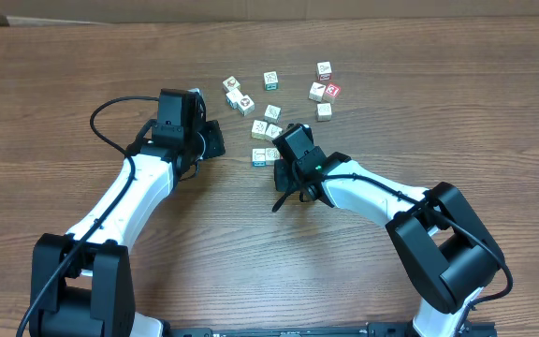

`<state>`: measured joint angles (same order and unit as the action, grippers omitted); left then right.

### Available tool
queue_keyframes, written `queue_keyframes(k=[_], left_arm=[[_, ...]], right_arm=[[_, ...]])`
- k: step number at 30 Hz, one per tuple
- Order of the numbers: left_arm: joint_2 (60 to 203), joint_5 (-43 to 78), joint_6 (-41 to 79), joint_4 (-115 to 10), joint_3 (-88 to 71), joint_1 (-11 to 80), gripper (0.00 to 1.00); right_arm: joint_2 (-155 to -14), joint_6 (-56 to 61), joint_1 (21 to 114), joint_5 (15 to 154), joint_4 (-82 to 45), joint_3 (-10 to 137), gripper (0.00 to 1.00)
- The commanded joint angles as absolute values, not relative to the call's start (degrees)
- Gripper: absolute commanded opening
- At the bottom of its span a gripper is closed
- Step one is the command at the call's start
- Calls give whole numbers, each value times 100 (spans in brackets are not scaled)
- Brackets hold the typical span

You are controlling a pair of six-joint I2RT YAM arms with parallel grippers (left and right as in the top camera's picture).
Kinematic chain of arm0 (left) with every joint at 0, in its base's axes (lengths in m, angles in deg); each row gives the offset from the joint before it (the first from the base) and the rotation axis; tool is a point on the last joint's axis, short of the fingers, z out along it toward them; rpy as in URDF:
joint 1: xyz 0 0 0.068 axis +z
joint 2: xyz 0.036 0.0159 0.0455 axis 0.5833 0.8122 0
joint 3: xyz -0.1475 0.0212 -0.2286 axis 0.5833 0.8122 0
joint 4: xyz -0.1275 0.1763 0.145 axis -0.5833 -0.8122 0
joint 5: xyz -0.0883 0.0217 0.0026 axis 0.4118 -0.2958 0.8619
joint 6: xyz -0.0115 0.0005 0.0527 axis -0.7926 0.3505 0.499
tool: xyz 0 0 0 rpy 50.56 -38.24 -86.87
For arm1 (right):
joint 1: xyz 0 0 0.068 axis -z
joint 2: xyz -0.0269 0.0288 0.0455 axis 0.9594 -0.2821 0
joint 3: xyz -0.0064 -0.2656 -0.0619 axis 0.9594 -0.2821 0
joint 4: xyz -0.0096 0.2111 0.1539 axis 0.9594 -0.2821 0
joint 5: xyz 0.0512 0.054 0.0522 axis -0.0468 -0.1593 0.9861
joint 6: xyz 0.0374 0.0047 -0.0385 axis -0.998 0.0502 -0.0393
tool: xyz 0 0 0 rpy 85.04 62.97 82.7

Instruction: Form a horizontal line

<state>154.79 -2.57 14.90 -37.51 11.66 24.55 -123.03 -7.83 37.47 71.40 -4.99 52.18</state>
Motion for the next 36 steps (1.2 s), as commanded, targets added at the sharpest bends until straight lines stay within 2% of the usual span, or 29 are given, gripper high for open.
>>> queue_keyframes(k=[1,28,36], left_arm=[[15364,-272,1624,-3747,1086,2457,4],[15364,-272,1622,-3740,1086,2457,4],[15366,-268,1619,-3795,1088,2442,4]], right_arm=[[-12358,-809,3736,7075,-433,5192,4],[-12356,-807,3734,7042,-245,5194,4],[-11669,-669,3736,7243,-1161,5548,4]])
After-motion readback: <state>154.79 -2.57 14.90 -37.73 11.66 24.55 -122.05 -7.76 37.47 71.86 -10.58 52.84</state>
